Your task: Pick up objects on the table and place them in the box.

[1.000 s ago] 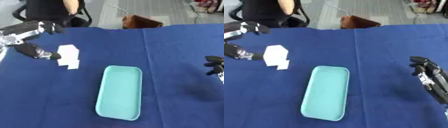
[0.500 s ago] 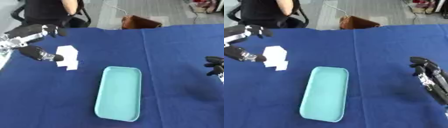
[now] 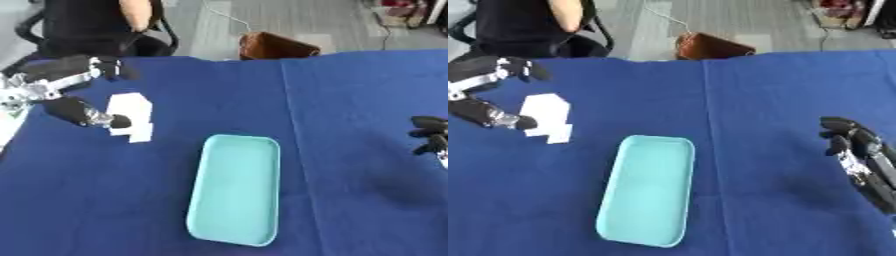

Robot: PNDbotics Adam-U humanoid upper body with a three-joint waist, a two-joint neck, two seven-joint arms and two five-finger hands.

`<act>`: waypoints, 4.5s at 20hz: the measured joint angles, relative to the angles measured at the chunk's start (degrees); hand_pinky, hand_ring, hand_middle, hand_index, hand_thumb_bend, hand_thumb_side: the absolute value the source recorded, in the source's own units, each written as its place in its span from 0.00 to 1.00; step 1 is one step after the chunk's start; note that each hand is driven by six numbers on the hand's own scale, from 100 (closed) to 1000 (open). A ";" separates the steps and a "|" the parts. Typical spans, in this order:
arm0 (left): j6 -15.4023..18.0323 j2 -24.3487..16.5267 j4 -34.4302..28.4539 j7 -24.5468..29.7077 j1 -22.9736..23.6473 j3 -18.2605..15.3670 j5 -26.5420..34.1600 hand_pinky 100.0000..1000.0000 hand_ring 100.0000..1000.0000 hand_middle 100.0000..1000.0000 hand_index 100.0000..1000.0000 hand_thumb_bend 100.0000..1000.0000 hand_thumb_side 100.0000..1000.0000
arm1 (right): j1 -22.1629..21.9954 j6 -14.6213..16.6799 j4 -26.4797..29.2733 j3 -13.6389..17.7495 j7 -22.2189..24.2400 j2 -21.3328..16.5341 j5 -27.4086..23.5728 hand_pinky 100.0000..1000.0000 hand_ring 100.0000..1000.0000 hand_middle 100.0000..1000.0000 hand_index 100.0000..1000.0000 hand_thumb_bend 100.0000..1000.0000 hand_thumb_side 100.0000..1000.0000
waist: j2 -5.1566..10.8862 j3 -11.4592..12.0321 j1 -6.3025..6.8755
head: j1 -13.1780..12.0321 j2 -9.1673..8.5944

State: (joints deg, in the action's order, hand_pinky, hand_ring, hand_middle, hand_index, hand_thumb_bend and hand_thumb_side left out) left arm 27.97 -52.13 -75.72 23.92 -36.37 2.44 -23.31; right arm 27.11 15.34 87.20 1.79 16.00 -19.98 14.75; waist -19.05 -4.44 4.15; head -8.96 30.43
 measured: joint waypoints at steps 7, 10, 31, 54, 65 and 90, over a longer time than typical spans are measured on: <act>0.07 0.77 1.68 -0.05 -0.34 0.18 -1.71 0.74 0.79 0.83 0.89 0.65 0.78 | 0.66 0.11 0.00 -0.35 0.41 0.03 -0.04 0.60 0.78 0.86 0.85 0.00 0.88 | -0.47 -1.03 0.06 | -0.51 -0.46; 0.29 0.96 2.32 -0.28 -0.52 0.22 -2.50 0.74 0.79 0.83 0.89 0.65 0.78 | 0.96 0.19 0.00 -0.38 0.55 0.04 -0.08 0.60 0.78 0.86 0.85 0.00 0.88 | -0.55 -1.38 0.10 | -0.76 -0.53; 0.77 0.98 3.95 -0.02 0.89 0.38 -12.97 0.72 0.75 0.78 0.85 0.72 0.76 | 0.97 0.28 0.00 -0.34 0.64 0.04 -0.44 0.60 0.78 0.86 0.85 0.00 0.88 | -1.12 -1.69 0.37 | -0.77 -0.85; -1.63 1.94 5.07 -15.32 2.81 -0.21 -21.11 0.00 0.00 0.00 0.05 0.00 0.00 | 0.94 0.28 0.01 -0.29 0.64 0.04 -0.47 0.60 0.78 0.86 0.85 0.00 0.88 | -1.45 -1.14 0.40 | 0.46 -0.64; -1.75 1.88 4.79 -14.00 3.50 -0.29 -21.44 0.00 0.00 0.00 0.04 0.00 0.00 | 0.87 0.28 0.01 0.01 0.64 0.04 -0.47 0.60 0.78 0.86 0.85 0.00 0.88 | -1.07 -0.73 0.42 | 1.30 -0.39; -4.30 -8.15 -30.55 -1.38 8.74 0.76 7.69 0.00 0.00 0.00 0.04 0.00 0.00 | -1.07 0.04 -0.06 0.41 0.40 0.00 -0.12 0.60 0.78 0.86 0.85 0.00 0.88 | 1.17 2.17 1.11 | 2.34 0.62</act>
State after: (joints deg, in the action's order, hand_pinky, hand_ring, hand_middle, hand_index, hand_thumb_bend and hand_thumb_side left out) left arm 23.67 -60.28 -106.27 22.54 -27.63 3.20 -15.61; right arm 26.03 15.38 87.14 2.20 16.40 -19.98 14.64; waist -17.88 -2.27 5.25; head -6.63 31.04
